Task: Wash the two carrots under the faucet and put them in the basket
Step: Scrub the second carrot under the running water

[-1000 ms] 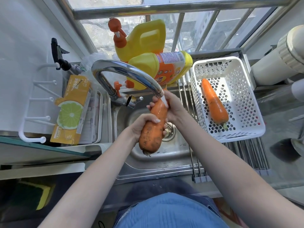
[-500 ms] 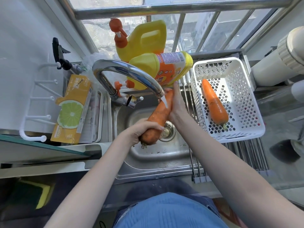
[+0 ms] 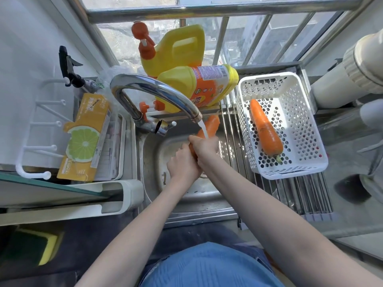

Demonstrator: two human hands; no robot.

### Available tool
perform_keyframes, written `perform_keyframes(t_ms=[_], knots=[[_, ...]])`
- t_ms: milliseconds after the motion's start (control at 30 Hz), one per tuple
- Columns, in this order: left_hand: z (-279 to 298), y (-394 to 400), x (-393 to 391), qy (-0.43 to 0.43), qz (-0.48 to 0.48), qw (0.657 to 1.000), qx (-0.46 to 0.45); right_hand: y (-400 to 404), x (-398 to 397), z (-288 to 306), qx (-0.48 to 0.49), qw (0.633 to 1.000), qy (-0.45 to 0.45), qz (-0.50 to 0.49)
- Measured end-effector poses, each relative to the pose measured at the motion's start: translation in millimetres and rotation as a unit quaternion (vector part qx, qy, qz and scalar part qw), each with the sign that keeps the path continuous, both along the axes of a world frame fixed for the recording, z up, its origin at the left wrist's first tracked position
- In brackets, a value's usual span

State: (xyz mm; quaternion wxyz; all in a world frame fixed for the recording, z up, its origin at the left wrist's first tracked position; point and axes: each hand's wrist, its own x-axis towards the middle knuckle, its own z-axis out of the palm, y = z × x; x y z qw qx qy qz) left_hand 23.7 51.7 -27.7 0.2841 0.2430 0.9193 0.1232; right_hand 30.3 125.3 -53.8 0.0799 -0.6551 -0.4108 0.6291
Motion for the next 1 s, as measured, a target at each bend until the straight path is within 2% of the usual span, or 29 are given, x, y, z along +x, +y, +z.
perform_keyframes(t_ms=[100,167,233,400,533,567,600,633,667,767,833,900,1000], knots=[[3,0,-6,-0.079,0.083,0.993,0.019,10,3,3,-0.009,0.996,0.027,0.087],[2,-1,-11,-0.198,0.155,0.965,0.08,18,6,3,-0.051,0.989,0.081,0.111],[2,-2,-15,-0.326,0.222,0.907,0.148,23,8,6,-0.103,0.976,0.15,0.122],[2,-7,-14,-0.524,0.262,0.779,0.223,35,17,12,-0.215,0.917,0.284,0.179],[2,-18,-15,-0.683,0.241,0.624,0.294,38,21,5,-0.304,0.853,0.384,0.18],[3,-20,-16,-0.708,0.23,0.591,0.312,39,21,4,-0.312,0.844,0.396,0.183],[2,-22,-17,-0.721,0.221,0.571,0.324,40,21,6,-0.318,0.839,0.398,0.192],[2,-23,-19,-0.723,0.219,0.57,0.323,42,21,9,-0.319,0.839,0.39,0.205],[1,-21,-21,-0.707,0.223,0.595,0.309,43,21,14,-0.312,0.848,0.371,0.215],[1,-12,-23,-0.564,0.244,0.756,0.226,40,16,24,-0.222,0.911,0.264,0.225],[3,-3,-20,-0.444,0.244,0.84,0.194,31,11,24,-0.104,0.955,0.177,0.214],[-2,5,-16,-0.344,0.248,0.887,0.18,22,5,22,0.028,0.976,0.079,0.201],[-10,9,-12,-0.208,0.198,0.948,0.138,12,-2,24,0.096,0.98,0.003,0.173]])
